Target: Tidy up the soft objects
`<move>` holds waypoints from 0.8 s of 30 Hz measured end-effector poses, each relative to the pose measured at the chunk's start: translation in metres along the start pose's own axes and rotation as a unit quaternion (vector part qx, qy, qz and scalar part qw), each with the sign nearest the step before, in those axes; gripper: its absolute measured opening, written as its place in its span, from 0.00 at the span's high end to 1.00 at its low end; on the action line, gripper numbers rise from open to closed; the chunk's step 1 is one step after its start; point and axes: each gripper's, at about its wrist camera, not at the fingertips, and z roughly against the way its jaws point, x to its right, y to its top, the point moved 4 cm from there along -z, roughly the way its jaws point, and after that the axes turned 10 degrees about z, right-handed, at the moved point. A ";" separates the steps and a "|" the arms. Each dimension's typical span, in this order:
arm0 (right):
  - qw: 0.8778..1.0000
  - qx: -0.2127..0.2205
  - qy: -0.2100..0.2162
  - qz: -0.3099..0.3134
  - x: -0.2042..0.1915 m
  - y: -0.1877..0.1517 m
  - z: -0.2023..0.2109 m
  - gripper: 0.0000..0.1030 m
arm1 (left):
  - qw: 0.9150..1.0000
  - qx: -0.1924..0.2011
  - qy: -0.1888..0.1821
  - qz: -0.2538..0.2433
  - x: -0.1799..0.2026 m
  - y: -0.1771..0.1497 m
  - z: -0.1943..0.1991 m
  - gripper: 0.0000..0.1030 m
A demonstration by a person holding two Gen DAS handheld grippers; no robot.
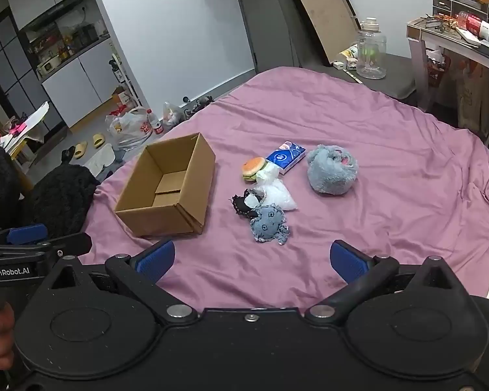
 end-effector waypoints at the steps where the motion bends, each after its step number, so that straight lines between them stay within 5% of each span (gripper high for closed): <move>1: 1.000 0.002 -0.001 0.001 -0.003 -0.003 0.000 0.00 | 1.000 0.003 0.000 0.000 0.000 0.000 0.001 0.00; 24: 1.000 -0.001 -0.013 0.020 -0.008 -0.002 0.007 0.00 | 1.000 0.011 -0.006 0.002 0.005 0.001 0.015 0.00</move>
